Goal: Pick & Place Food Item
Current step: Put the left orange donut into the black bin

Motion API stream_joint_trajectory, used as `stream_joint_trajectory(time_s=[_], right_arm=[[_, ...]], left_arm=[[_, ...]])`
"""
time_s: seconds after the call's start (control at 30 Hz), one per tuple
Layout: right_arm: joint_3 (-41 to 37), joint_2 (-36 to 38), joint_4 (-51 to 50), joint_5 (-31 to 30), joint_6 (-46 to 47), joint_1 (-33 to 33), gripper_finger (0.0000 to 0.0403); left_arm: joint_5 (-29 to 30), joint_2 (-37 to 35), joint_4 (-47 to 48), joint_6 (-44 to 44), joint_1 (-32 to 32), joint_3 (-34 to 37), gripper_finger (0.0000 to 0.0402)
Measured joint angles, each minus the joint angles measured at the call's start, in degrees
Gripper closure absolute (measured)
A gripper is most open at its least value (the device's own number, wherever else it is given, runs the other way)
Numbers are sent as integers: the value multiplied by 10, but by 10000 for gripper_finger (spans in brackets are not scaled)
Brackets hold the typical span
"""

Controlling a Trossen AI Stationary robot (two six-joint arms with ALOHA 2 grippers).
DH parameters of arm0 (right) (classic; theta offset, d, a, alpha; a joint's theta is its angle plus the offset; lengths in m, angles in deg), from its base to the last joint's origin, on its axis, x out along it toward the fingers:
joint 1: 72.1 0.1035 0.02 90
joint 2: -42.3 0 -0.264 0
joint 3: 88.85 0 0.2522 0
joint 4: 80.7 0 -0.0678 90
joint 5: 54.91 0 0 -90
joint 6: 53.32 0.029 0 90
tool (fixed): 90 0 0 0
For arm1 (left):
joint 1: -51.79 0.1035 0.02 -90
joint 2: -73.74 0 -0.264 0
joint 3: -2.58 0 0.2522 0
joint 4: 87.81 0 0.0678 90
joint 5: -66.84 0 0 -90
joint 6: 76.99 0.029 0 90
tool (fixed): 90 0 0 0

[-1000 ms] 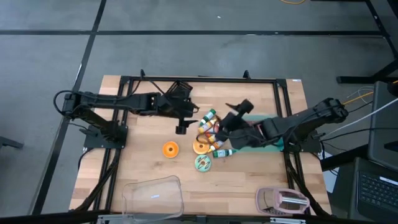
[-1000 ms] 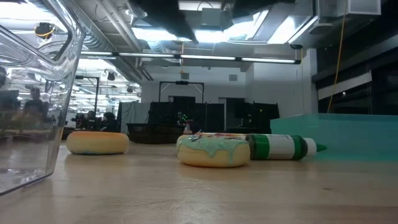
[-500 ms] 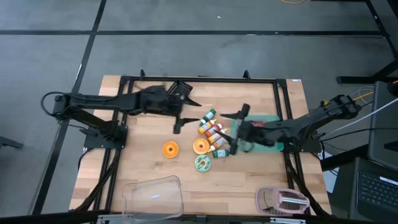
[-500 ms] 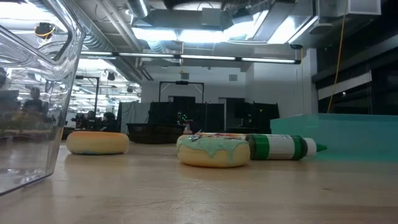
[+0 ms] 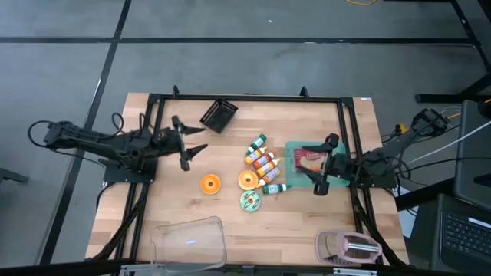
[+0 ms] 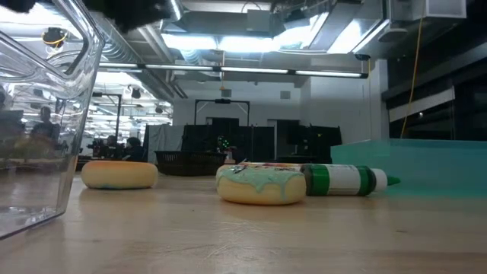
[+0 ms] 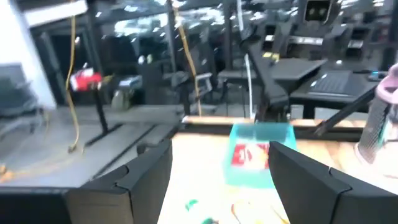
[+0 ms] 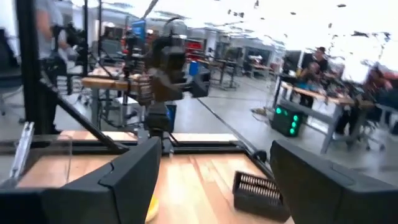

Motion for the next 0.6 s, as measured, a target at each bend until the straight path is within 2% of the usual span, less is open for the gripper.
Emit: stream_joint_trajectory(time_s=[0.13,0.23,0.47,0.6], right_arm=[[-15,-13,2,-2,77,0,108],[-15,-26,22,-2,59,-2,108],[-15,-30,67,3,10,-15,108],[-15,-30,67,23,9,-21,108]], left_arm=[[61,-18,21,-68,-46,58,144],[105,-3,21,-116,-77,98,144],[202,89,-24,-260,-141,164,144],[213,146,-26,-303,-160,159,144]])
